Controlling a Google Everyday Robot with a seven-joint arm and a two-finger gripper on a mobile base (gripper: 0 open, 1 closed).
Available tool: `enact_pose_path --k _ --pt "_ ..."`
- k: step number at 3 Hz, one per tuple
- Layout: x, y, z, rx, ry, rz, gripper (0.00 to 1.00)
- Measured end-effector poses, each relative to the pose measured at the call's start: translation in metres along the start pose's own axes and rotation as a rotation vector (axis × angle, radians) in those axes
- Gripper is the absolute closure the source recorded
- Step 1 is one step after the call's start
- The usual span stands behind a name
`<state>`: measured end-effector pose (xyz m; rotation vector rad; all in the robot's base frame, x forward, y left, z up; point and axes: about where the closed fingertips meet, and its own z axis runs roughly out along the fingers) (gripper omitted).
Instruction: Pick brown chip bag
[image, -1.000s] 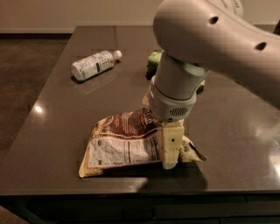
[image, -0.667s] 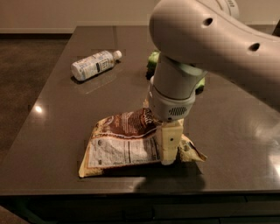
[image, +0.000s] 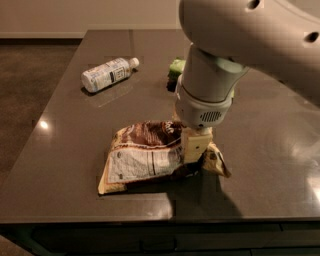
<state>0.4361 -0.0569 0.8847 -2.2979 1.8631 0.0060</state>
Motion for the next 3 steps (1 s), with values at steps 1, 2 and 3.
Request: enact_pose_path --k 1,2,3 --pt "0.001 -0.005 -0.022 0.023 -0.041 0.008 0.83" --pt "0.001 -0.011 -0.053 0.040 -0.124 0.009 1.00" --pt "-0.007 -0.019 -0.096 0.063 -0.249 -0.013 1.00"
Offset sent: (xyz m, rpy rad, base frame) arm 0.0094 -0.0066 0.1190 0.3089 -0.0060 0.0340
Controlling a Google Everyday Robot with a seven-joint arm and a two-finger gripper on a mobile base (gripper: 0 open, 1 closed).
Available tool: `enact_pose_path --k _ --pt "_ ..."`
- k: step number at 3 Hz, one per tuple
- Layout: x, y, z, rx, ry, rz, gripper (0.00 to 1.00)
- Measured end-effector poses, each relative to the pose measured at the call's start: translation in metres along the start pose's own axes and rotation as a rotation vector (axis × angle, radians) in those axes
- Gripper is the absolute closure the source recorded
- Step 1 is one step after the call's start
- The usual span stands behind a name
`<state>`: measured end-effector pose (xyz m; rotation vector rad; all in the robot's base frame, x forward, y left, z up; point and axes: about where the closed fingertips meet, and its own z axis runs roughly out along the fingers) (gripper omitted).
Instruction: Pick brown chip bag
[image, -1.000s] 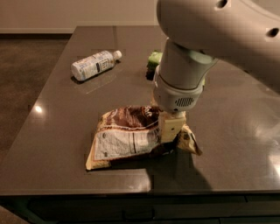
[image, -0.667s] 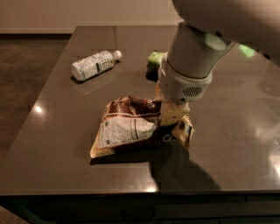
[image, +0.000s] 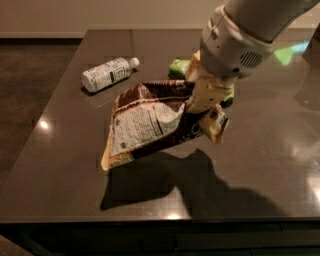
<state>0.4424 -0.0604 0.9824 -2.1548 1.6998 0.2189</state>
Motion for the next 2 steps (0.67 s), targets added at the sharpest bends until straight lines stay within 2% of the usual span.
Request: enact_pose_path --k 1,2 --pt "-0.016 -0.010 -0.036 0.022 -0.104 -0.022 1.00" --pt "-0.022 -0.017 -0.053 0.038 -0.141 -0.027 1.00"
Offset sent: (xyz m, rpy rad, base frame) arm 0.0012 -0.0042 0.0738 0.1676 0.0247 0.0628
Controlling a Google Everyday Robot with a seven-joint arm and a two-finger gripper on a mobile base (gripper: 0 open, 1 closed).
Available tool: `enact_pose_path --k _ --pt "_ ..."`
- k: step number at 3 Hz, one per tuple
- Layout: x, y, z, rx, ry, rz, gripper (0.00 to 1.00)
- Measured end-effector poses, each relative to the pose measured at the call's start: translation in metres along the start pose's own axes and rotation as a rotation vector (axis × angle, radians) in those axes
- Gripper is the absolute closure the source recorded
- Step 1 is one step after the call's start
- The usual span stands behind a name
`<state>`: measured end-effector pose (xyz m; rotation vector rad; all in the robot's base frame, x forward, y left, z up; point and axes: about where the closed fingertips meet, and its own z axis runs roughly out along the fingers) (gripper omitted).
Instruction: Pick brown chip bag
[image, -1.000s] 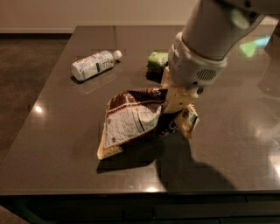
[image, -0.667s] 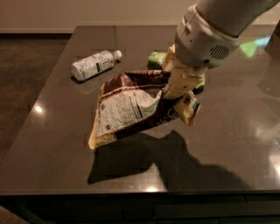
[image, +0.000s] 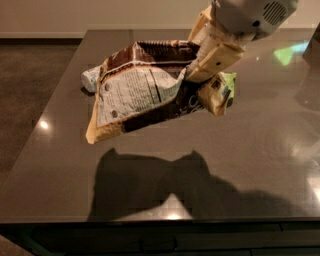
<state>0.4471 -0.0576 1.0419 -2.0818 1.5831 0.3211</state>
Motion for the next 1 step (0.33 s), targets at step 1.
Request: enact_pose_path --k 1 --pt "-0.0043 -0.0043 -0.0030 0.026 -0.005 -0.005 1.00"
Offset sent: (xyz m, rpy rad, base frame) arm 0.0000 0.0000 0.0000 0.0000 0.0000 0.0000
